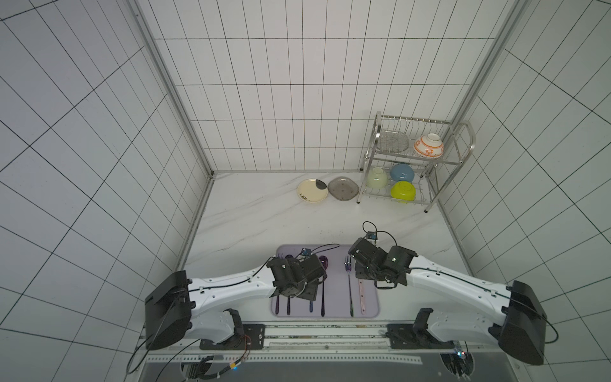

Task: Set the spoon and fork side by side
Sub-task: Reset both arms

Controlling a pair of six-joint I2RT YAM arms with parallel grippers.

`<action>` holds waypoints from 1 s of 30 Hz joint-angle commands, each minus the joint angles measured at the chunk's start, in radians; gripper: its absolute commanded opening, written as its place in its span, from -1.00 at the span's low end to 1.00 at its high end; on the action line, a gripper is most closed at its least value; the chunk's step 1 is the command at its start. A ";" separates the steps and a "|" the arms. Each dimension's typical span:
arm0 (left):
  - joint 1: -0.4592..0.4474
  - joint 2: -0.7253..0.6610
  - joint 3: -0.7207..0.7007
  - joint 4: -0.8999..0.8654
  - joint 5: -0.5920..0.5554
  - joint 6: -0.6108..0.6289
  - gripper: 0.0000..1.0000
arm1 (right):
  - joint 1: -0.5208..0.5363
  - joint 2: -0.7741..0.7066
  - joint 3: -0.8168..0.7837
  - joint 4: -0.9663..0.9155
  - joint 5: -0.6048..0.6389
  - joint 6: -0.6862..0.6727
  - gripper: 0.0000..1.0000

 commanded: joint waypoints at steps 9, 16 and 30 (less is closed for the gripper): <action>0.080 0.113 0.040 0.133 0.025 0.002 -0.09 | -0.129 -0.079 -0.040 -0.057 -0.020 -0.070 -0.17; 0.225 -0.055 0.090 0.062 -0.076 0.126 0.51 | -0.341 -0.194 -0.022 -0.052 -0.013 -0.333 0.43; 1.003 -0.291 -0.072 0.519 -0.153 0.567 0.97 | -0.990 -0.285 -0.343 0.792 -0.208 -0.774 0.98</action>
